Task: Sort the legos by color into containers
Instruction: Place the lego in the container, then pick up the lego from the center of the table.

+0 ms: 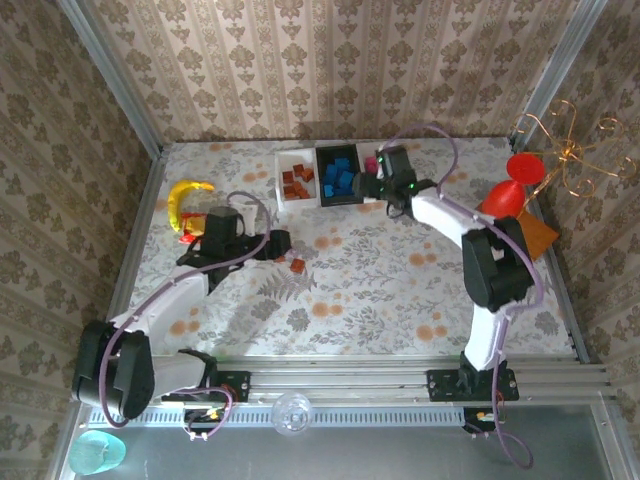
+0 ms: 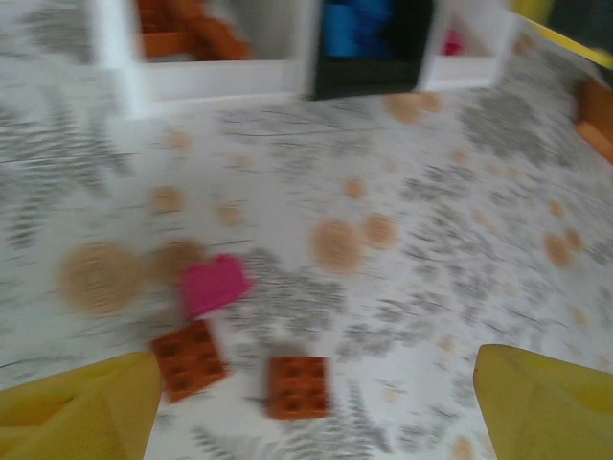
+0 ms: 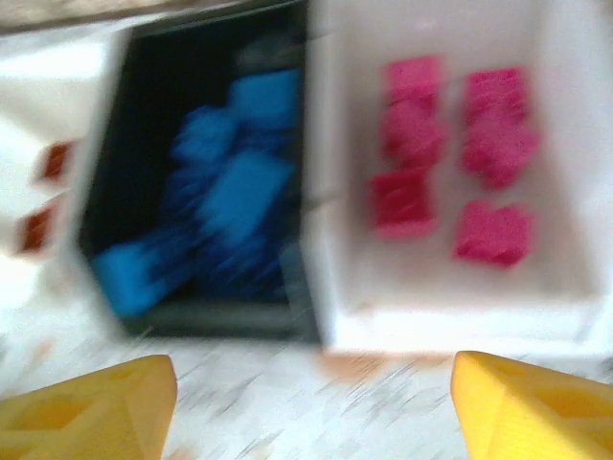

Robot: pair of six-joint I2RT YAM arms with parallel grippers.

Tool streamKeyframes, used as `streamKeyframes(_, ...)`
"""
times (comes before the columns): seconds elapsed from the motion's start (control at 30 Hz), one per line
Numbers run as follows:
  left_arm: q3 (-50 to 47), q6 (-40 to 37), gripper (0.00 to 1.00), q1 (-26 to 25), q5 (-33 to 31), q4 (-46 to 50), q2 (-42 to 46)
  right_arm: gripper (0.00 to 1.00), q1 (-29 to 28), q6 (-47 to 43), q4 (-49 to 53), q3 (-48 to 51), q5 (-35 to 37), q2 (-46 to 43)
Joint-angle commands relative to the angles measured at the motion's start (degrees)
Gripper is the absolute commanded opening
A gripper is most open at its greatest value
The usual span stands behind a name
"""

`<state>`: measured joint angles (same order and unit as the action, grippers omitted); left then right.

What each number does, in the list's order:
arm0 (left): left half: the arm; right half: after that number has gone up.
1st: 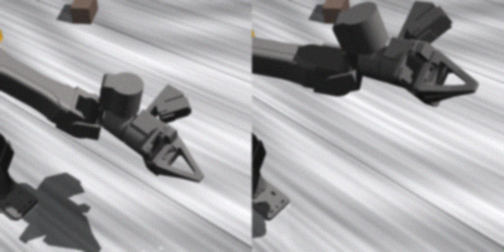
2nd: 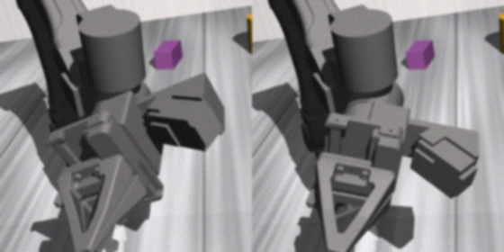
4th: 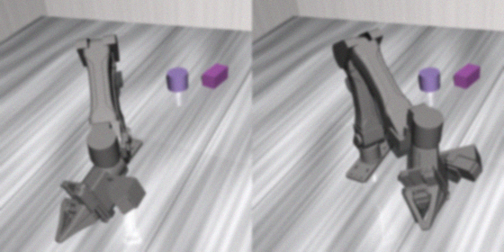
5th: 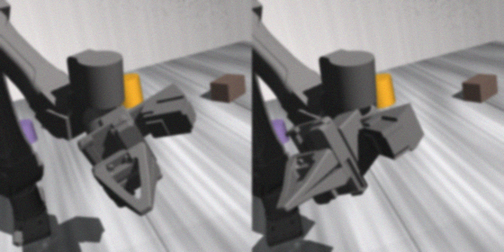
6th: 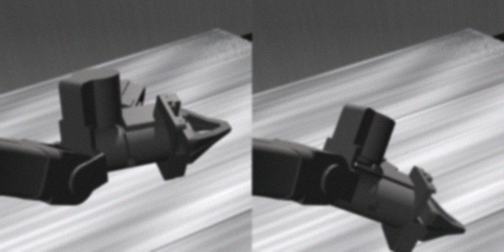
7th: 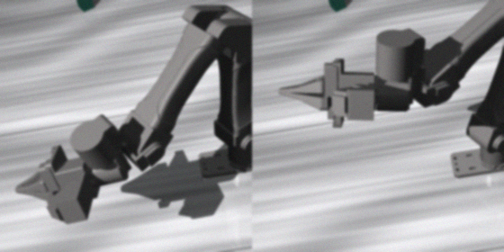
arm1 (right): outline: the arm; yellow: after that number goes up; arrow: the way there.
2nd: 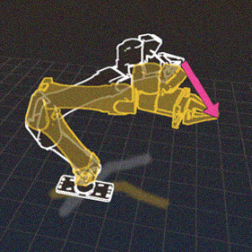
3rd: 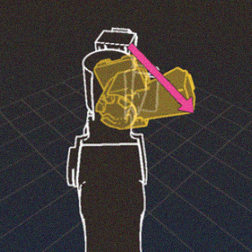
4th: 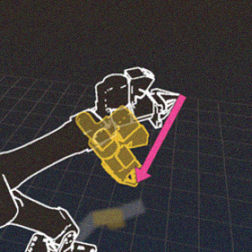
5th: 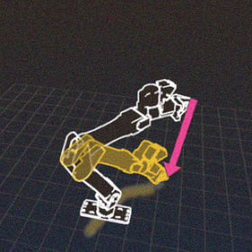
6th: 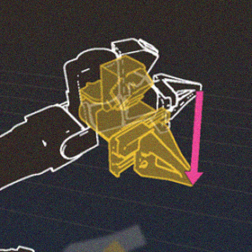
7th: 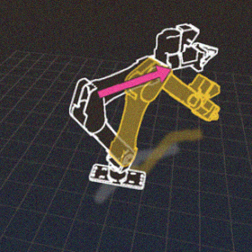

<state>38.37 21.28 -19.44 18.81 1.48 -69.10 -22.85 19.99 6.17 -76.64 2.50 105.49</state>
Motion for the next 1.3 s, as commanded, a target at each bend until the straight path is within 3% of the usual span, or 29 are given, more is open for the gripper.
streamKeyframes(0.0,-1.58,1.31,0.86,2.26,-2.58,1.79,0.02,0.8,-7.92,0.45,-4.34,5.32,-1.98,-4.21)
streamKeyframes(0.23,-5.94,3.32,0.86,10.56,-5.45,-0.07,3.59,0.85,-19.64,2.76,-4.64,0.26,0.22,3.44)
streamKeyframes(0.6,-8.66,3.14,0.86,12.86,-4.53,-0.35,8.68,0.88,-23.71,2.87,2.25,-17.17,6.64,21.5)
streamKeyframes(0.87,-8.93,3.12,0.86,12.85,-2.91,-1.04,8.9,0.77,-23.56,2.34,8.29,-24.69,9.65,28.05)
streamKeyframes(1.27,-9.01,3.1,0.86,12.81,-2.07,-1.38,8.81,0.49,-22.57,3.3,4.72,-15.67,8.52,23.42)
